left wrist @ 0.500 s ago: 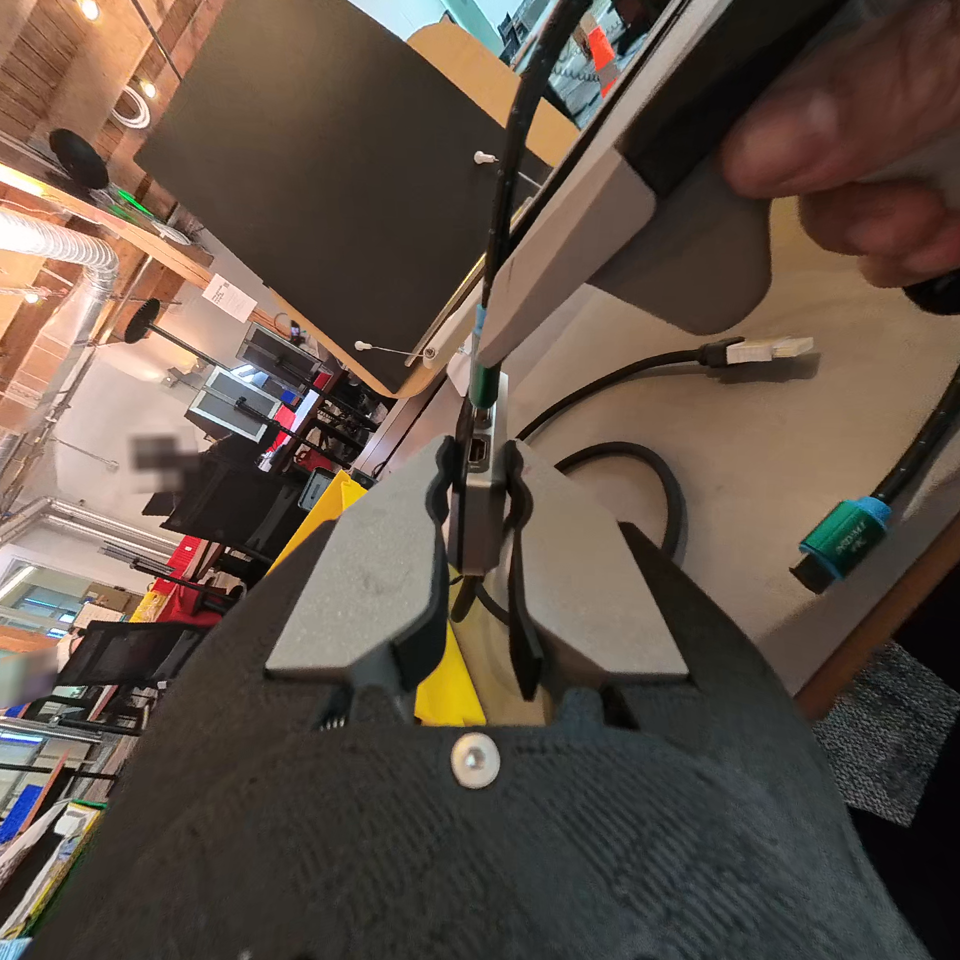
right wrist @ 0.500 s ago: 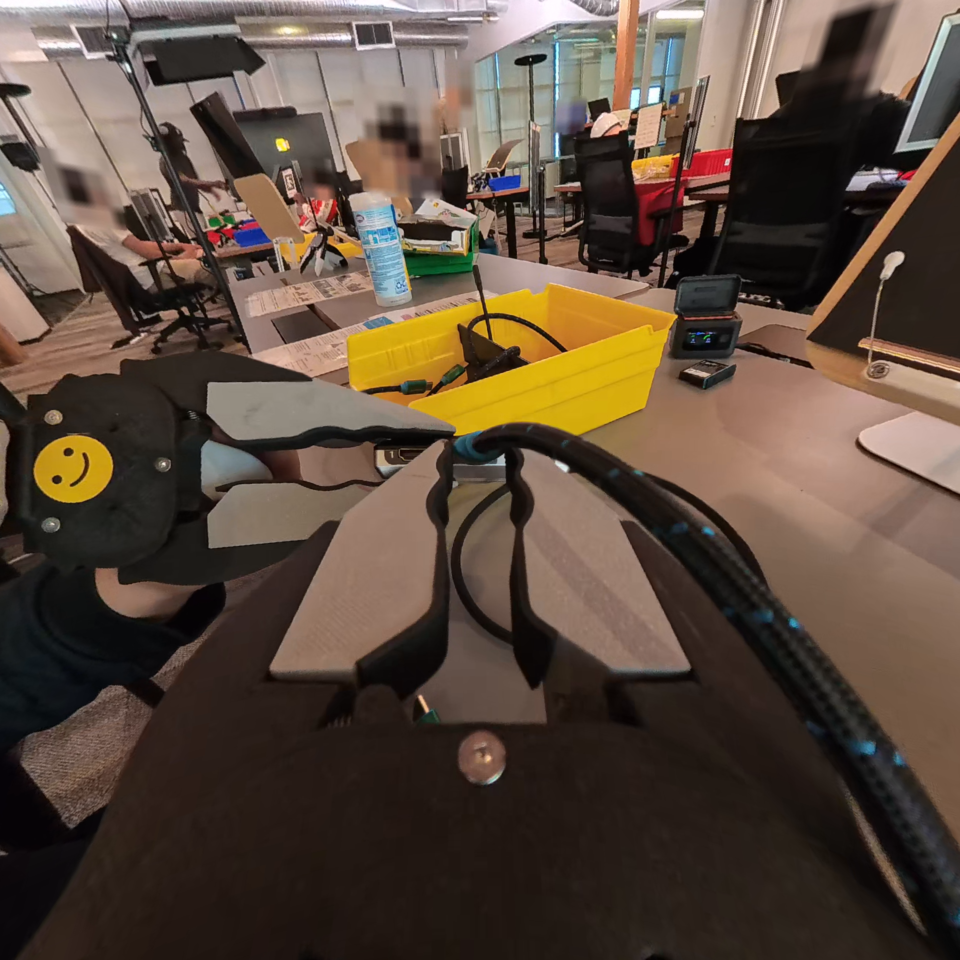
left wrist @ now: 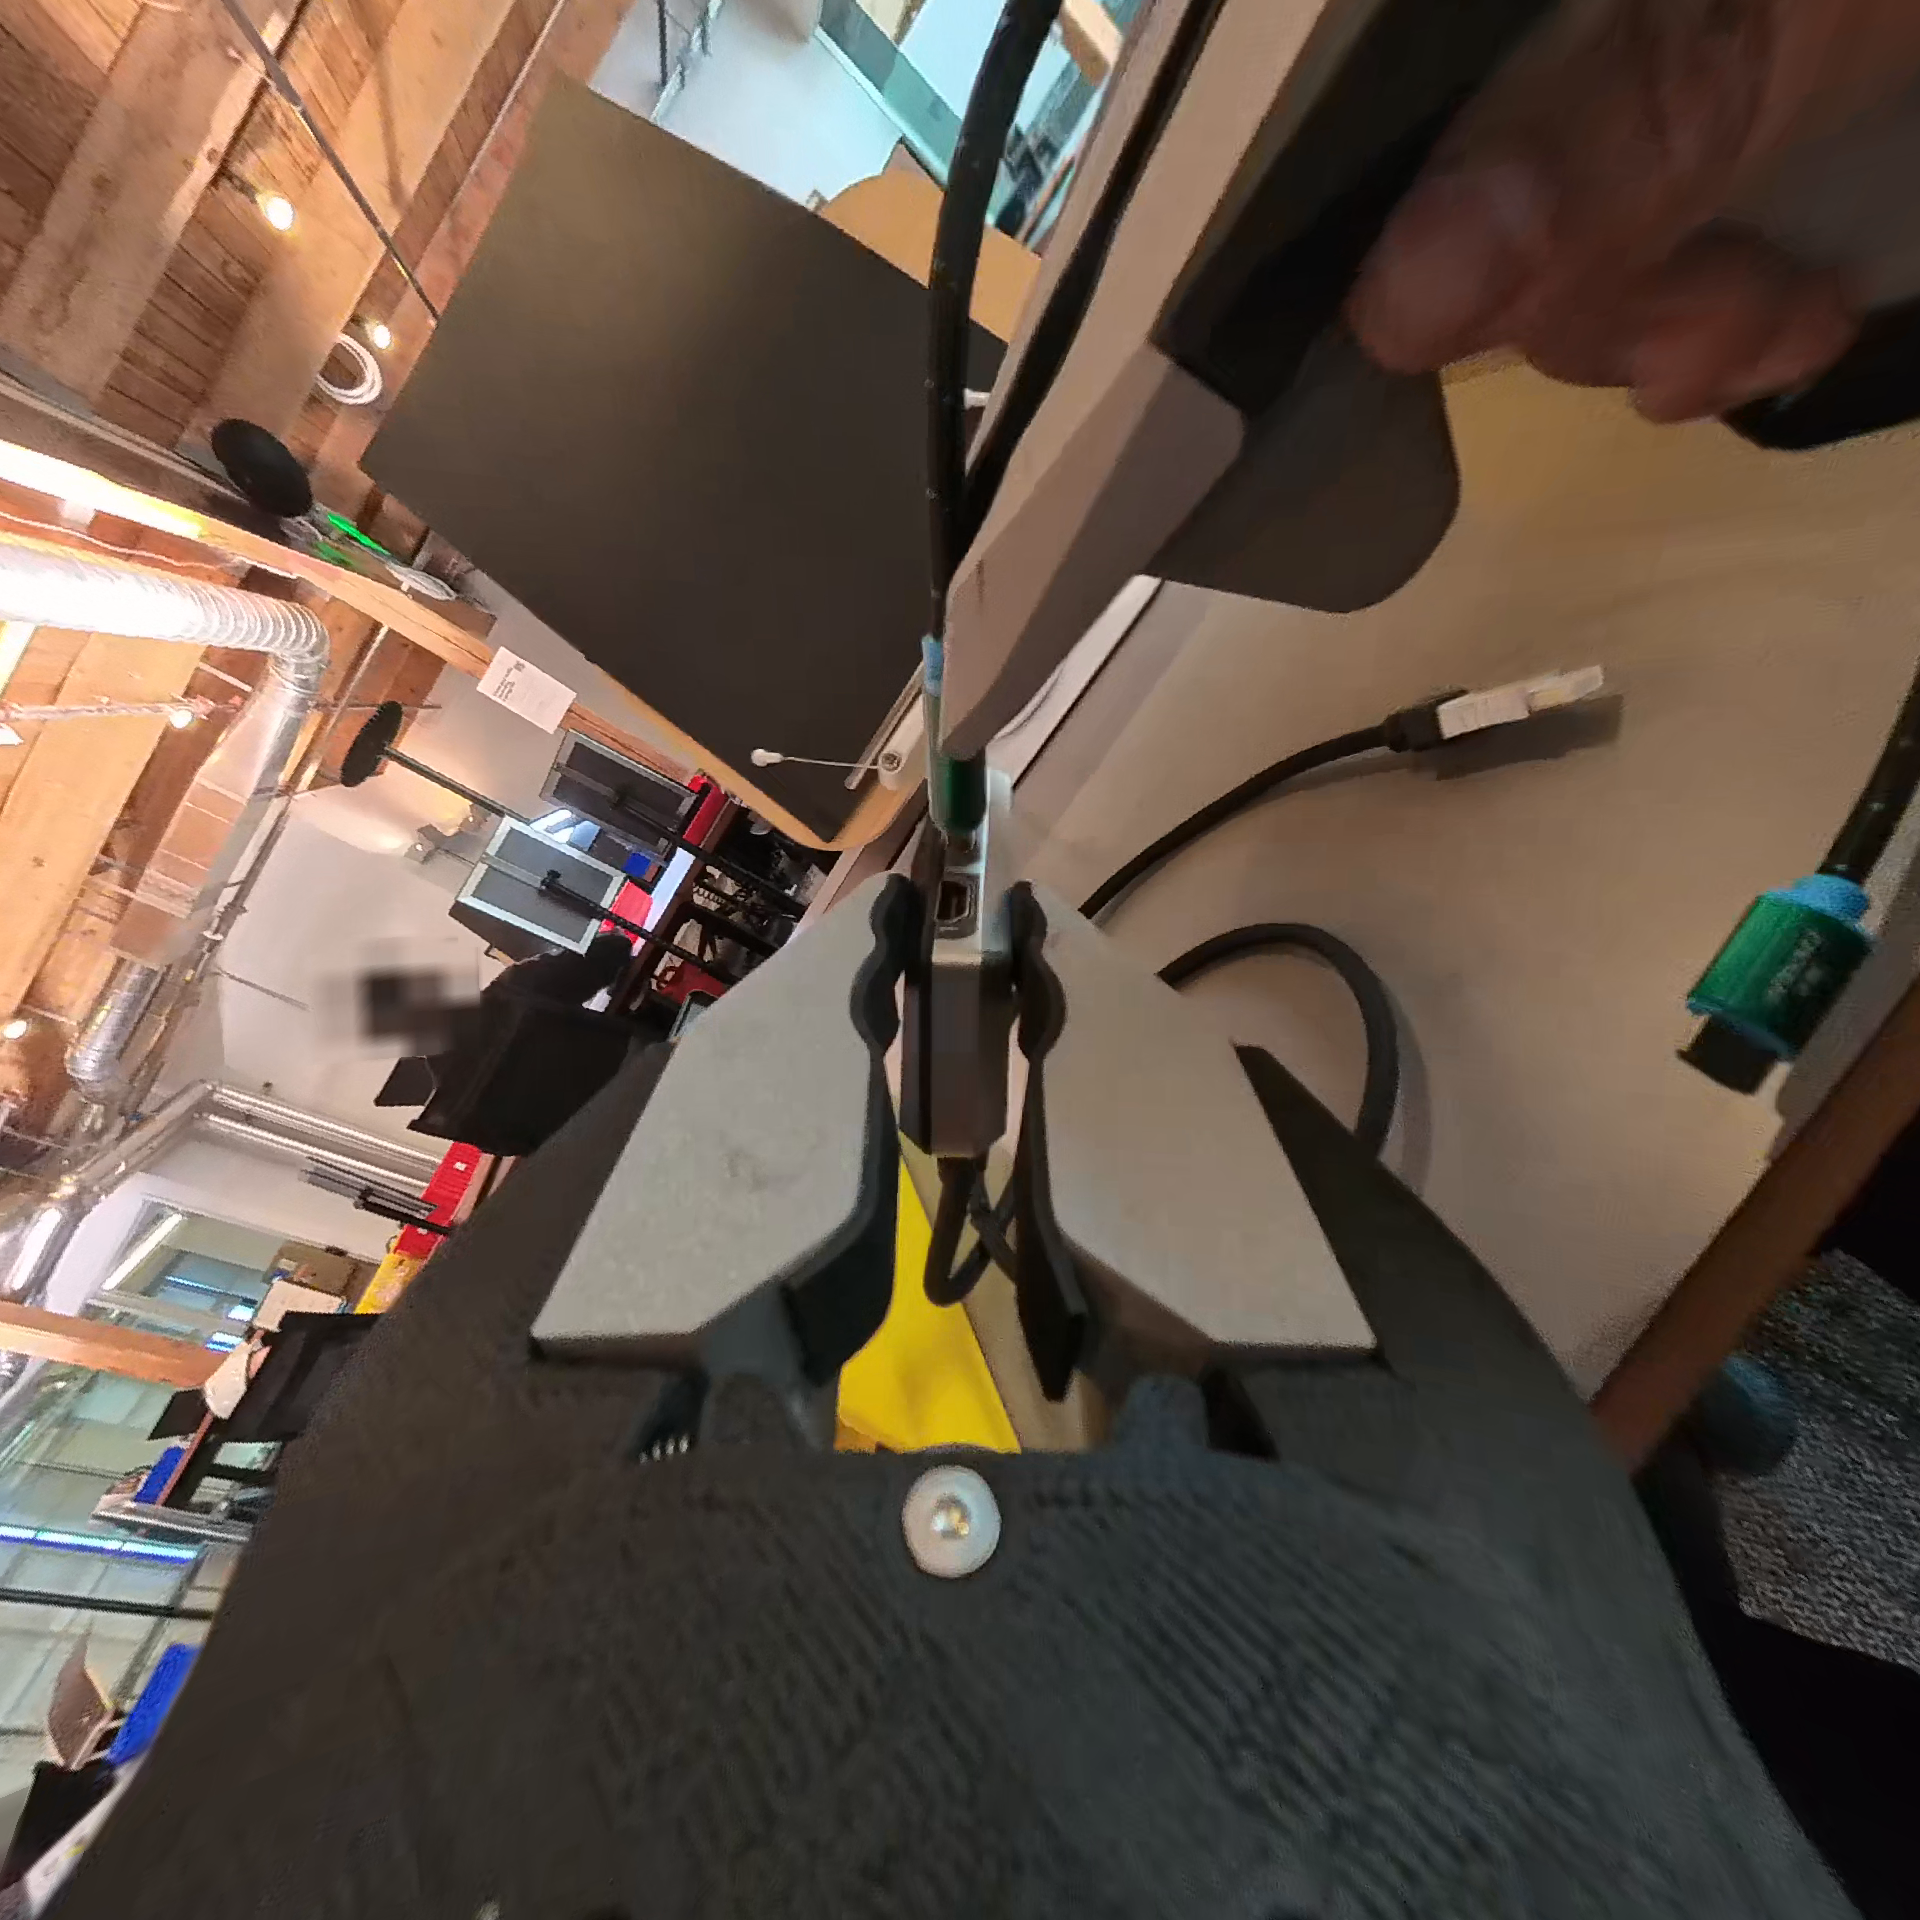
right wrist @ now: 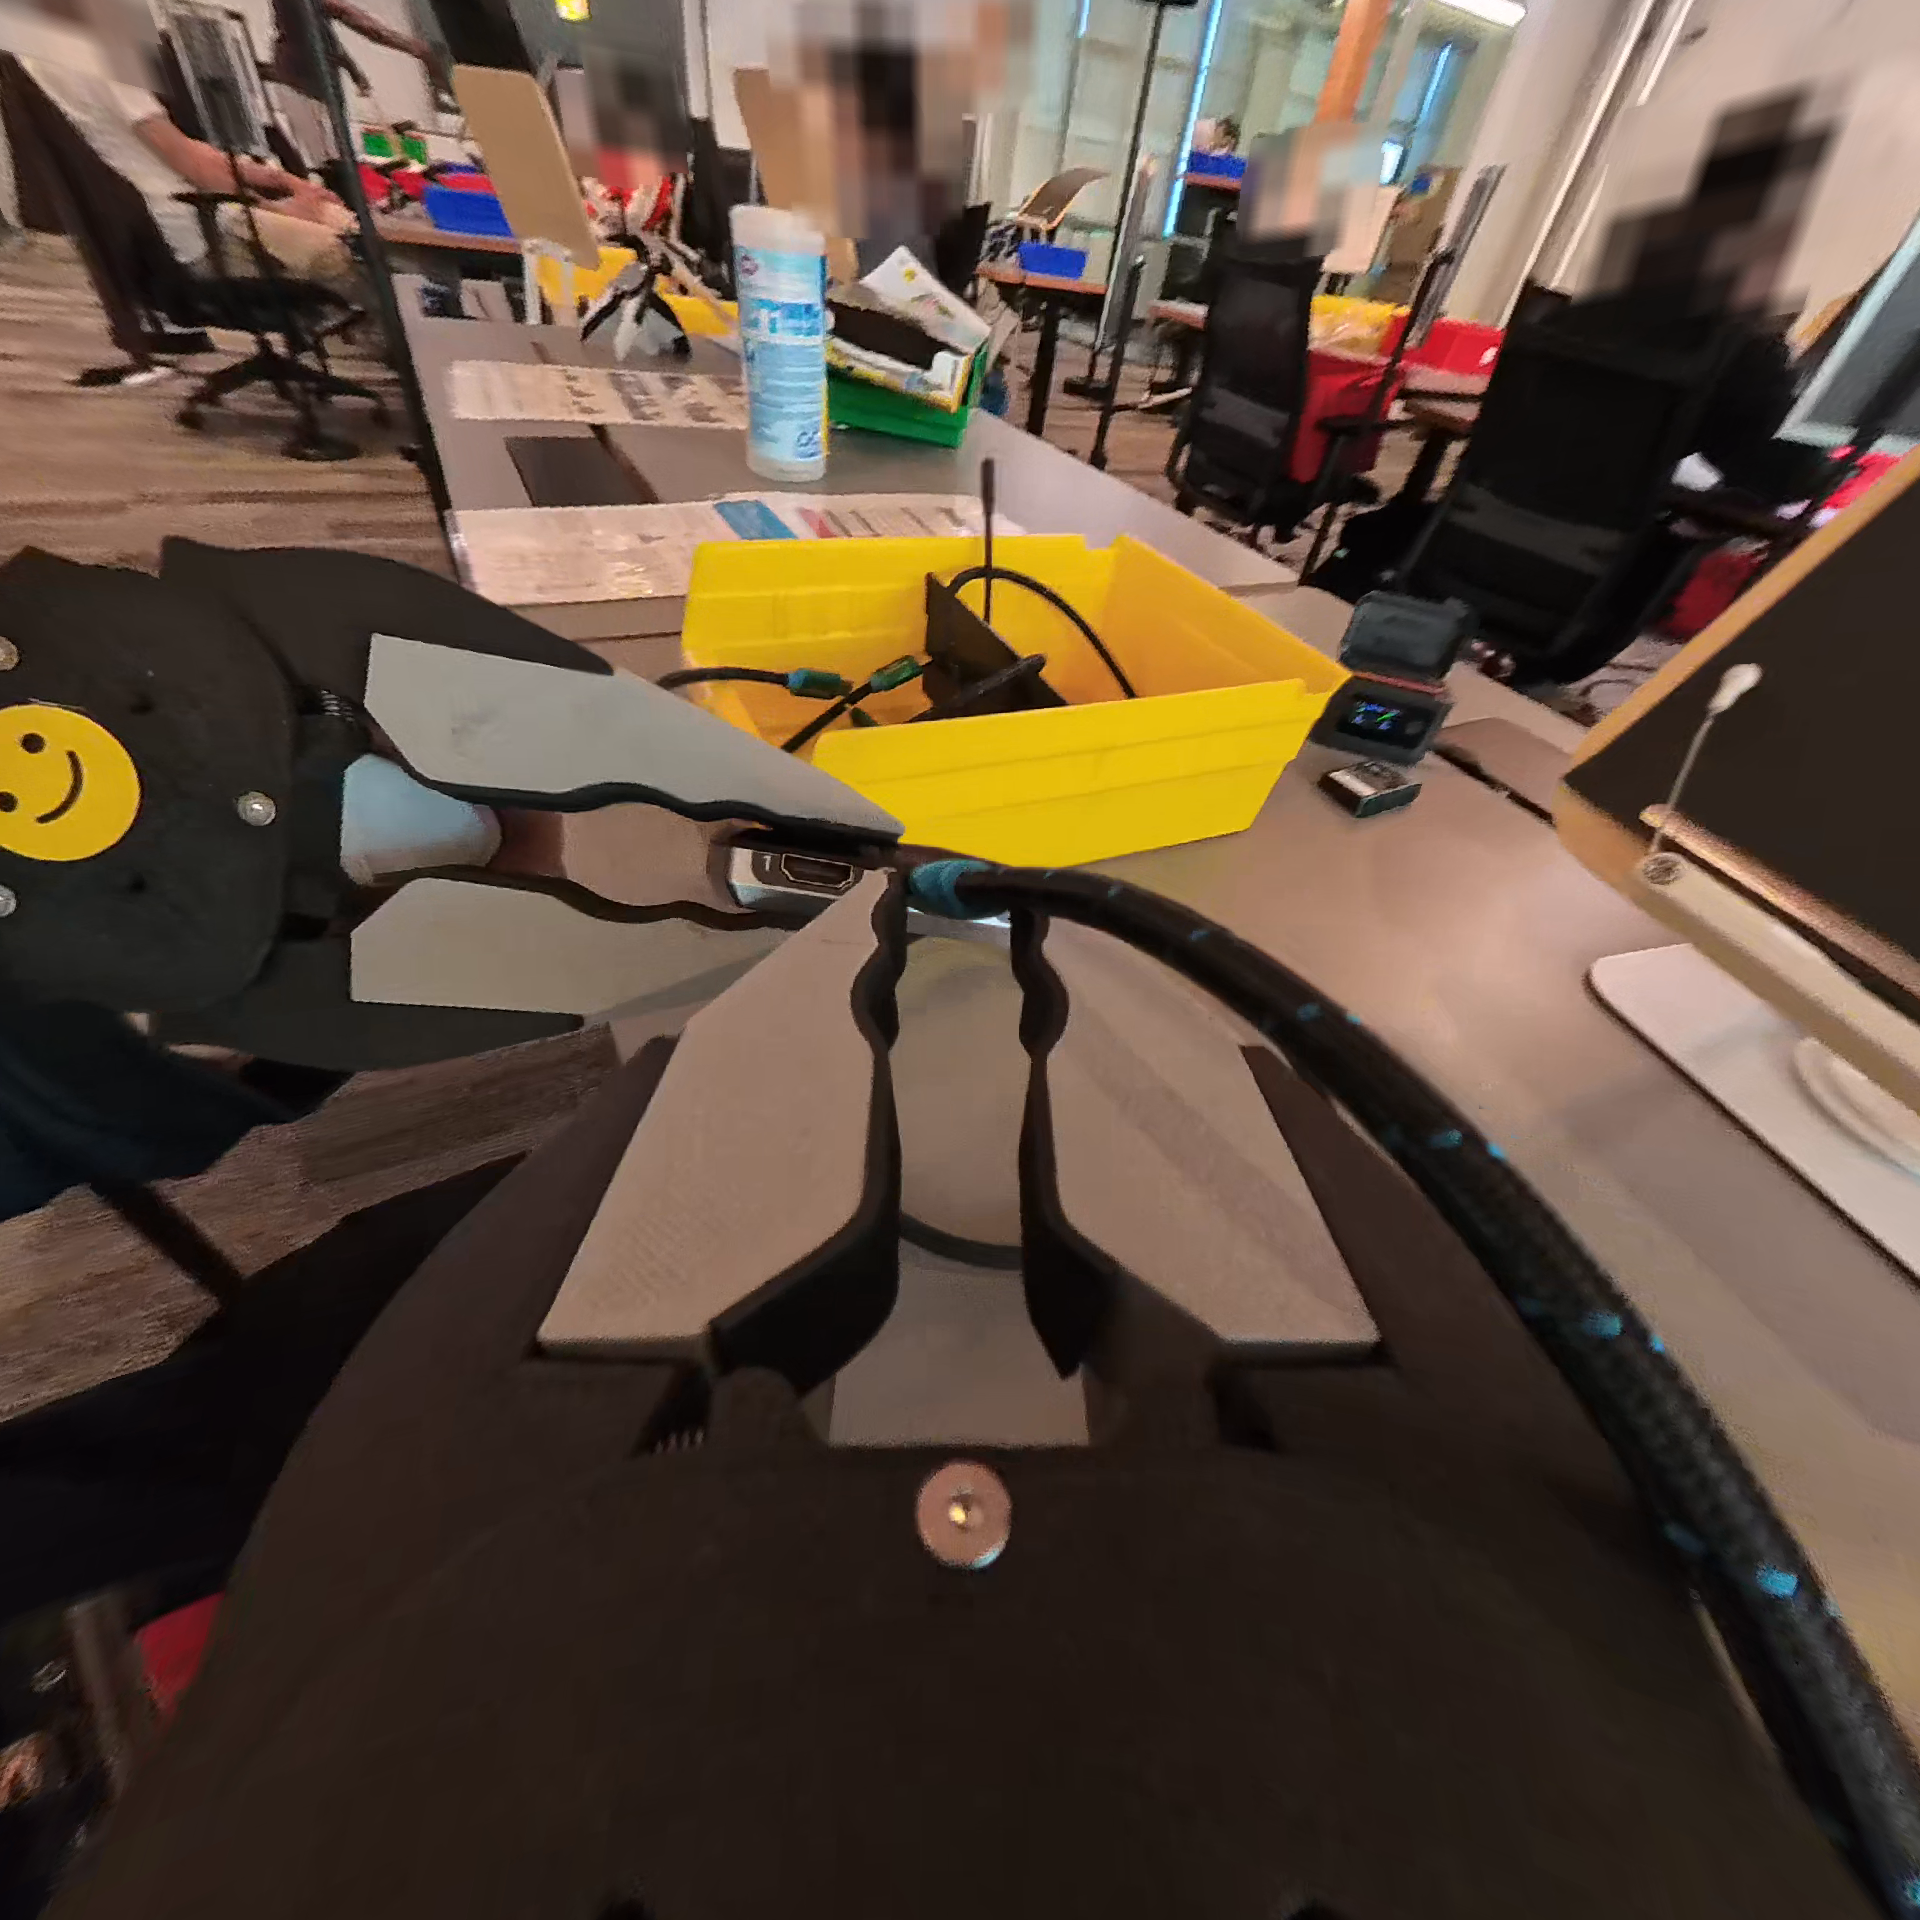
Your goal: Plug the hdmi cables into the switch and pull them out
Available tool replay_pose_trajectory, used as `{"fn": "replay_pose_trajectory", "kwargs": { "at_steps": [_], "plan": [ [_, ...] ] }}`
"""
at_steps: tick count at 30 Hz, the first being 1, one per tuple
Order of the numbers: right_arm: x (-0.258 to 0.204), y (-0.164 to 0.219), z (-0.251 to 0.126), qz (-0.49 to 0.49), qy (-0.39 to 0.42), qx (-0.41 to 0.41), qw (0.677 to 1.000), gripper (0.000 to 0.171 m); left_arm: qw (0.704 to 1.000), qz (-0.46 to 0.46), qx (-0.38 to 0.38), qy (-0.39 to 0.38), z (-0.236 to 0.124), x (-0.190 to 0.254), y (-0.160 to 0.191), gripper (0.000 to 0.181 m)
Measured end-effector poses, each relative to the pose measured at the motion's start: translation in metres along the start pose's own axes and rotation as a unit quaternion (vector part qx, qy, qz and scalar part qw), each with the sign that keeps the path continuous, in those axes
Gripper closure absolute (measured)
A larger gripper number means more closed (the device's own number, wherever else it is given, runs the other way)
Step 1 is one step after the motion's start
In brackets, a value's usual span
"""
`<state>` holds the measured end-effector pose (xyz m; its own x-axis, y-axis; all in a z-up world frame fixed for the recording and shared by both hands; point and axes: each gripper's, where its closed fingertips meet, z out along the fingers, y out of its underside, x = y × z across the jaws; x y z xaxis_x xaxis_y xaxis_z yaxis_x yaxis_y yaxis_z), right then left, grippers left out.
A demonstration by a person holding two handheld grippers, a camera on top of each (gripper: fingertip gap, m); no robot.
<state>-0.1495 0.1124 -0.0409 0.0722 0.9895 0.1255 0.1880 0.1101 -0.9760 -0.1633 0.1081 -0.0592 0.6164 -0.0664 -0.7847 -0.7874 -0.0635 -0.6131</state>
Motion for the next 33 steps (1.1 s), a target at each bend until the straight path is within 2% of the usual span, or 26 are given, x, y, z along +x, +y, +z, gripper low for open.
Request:
{"fn": "replay_pose_trajectory", "kwargs": {
  "at_steps": [5,10,17,21,24,28,33],
  "plan": [
    [0.002,0.005,0.001,-0.003,-0.005,-0.011,1.000,0.153,1.000,-0.012,0.002,-0.003,0.002,0.002,0.002,0.164],
    [0.001,0.008,0.003,0.060,-0.056,0.007,0.997,0.153,1.000,-0.007,0.009,0.000,0.000,0.003,0.000,0.164],
    [0.004,0.010,0.004,0.073,-0.068,0.010,0.995,0.153,1.000,-0.009,0.009,0.013,0.003,0.005,0.001,0.164],
    [0.007,0.006,0.004,0.102,-0.073,0.036,0.991,0.154,0.996,-0.066,0.001,0.052,0.005,0.001,0.002,0.164],
    [0.005,0.000,-0.003,0.101,-0.093,0.037,0.990,0.142,0.989,-0.131,0.012,0.063,0.002,-0.010,0.006,0.164],
    [0.008,-0.012,-0.019,0.050,-0.099,0.049,0.993,0.139,0.966,-0.234,0.060,0.098,-0.004,-0.024,0.005,0.164],
    [0.003,0.001,-0.016,0.020,-0.123,0.017,0.992,0.109,0.940,-0.288,0.124,0.137,-0.013,-0.031,-0.006,0.163]
  ]
}}
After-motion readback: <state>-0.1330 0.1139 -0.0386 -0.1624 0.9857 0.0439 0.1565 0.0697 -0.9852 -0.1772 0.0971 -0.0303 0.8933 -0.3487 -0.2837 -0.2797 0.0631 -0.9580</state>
